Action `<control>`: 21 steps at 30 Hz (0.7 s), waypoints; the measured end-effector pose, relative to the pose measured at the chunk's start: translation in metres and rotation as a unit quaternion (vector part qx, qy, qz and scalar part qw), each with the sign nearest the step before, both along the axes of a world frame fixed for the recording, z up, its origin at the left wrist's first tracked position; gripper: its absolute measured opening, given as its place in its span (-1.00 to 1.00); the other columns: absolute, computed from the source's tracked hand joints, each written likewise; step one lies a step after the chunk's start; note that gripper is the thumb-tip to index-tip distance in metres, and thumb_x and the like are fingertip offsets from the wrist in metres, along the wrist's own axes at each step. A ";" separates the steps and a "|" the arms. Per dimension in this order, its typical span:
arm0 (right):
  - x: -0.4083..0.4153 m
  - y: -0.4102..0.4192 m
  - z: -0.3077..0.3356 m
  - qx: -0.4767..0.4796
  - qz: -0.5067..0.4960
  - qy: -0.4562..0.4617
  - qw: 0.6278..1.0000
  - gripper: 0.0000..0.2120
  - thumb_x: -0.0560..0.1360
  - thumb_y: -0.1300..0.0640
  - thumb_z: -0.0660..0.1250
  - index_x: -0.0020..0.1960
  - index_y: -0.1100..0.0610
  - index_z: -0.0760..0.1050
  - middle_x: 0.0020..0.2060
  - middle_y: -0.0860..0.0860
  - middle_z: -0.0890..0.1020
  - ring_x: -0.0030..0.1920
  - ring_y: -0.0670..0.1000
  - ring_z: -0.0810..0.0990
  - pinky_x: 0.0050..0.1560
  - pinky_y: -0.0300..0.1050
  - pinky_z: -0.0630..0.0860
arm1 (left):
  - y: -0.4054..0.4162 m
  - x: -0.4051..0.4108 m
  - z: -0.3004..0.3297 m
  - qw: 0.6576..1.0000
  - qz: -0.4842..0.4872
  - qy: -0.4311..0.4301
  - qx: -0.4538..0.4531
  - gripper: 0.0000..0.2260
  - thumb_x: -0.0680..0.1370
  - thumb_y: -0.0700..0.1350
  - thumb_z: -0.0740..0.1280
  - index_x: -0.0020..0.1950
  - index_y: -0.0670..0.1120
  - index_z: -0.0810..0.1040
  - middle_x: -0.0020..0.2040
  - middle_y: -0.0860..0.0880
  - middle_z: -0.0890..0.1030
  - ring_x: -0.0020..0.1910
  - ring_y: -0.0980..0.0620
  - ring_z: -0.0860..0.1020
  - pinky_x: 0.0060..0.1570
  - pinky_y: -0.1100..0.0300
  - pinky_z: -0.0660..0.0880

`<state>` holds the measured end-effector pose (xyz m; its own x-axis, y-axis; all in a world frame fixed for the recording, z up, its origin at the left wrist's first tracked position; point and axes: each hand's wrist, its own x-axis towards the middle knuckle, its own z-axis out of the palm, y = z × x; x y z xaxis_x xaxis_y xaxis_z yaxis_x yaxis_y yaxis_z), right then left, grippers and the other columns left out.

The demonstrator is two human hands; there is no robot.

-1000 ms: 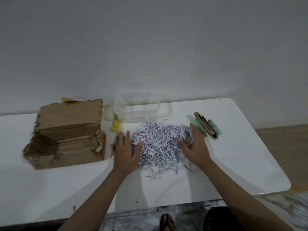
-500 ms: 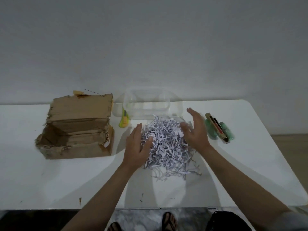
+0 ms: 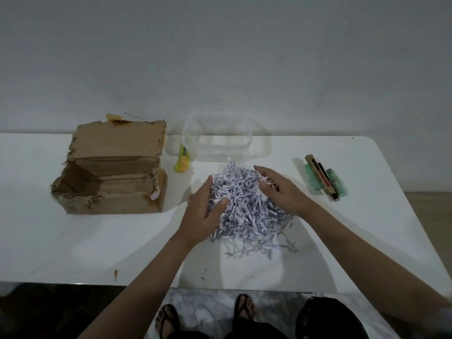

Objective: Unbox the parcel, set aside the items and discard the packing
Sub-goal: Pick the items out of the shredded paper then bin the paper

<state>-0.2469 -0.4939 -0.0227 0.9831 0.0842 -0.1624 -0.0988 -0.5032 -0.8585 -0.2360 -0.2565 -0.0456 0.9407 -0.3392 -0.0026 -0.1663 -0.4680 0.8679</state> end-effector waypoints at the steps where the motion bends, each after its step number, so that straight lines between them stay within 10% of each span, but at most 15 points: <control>1: -0.010 0.001 -0.003 -0.003 -0.002 -0.022 1.000 -0.11 0.30 -0.54 0.08 0.48 -0.05 0.19 0.40 -0.16 0.31 0.41 -0.14 0.26 0.37 -0.16 0.21 | 0.000 -0.006 0.000 1.000 0.003 0.002 -0.008 -0.24 0.44 0.42 0.07 0.52 0.04 0.09 0.45 0.25 0.17 0.47 0.21 0.17 0.45 -0.07 0.18; 11: -0.041 0.067 -0.022 -0.025 -0.162 -0.138 0.977 -0.44 0.50 -0.23 0.17 0.41 0.00 0.33 0.36 -0.11 0.43 0.38 -0.17 0.33 0.48 0.16 0.13 | -0.055 -0.036 -0.001 0.997 0.075 0.026 -0.023 -0.47 0.57 0.18 -0.06 0.53 0.05 0.06 0.51 0.16 0.12 0.49 0.22 0.07 0.51 -0.06 -0.14; 21: -0.023 0.095 -0.006 0.237 -0.291 -0.109 0.921 -0.77 0.62 0.15 0.14 0.14 0.10 0.56 -0.05 0.02 0.67 -0.02 -0.02 0.63 0.08 0.02 0.56 | -0.075 -0.026 0.011 0.958 0.158 0.071 -0.227 -0.66 0.67 -0.04 0.03 0.43 0.01 0.33 0.38 0.07 0.43 0.37 0.19 0.37 0.39 0.06 0.32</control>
<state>-0.2700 -0.3987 -0.0286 0.8893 -0.4559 -0.0360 -0.0323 0.0158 -0.9994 -0.2621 -0.3318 -0.0350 0.9977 -0.0347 -0.0583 0.0568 -0.0435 0.9974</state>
